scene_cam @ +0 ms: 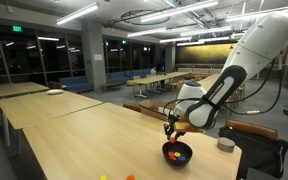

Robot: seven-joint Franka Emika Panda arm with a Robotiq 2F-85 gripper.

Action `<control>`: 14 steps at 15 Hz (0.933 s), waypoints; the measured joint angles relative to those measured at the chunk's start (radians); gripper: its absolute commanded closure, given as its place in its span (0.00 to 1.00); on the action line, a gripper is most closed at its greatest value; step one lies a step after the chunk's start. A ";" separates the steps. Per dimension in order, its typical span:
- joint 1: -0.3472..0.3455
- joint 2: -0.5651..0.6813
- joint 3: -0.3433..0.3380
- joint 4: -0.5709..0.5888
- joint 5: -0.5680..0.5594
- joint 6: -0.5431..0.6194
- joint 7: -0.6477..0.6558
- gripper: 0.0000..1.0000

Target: Pick up some of the orange objects from the table and put them in the bowl

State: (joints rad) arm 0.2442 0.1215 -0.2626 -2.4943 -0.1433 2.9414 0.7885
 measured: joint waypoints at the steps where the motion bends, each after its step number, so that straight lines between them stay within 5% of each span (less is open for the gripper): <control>1: -0.008 0.000 -0.001 0.000 0.002 0.000 -0.001 0.32; 6: -0.022 0.000 0.001 -0.002 0.036 -0.008 -0.014 0.00; 14: -0.065 0.004 0.227 0.004 0.191 -0.035 -0.105 0.00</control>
State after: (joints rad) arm 0.1792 0.1256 -0.0360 -2.4899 0.0476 2.9069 0.6836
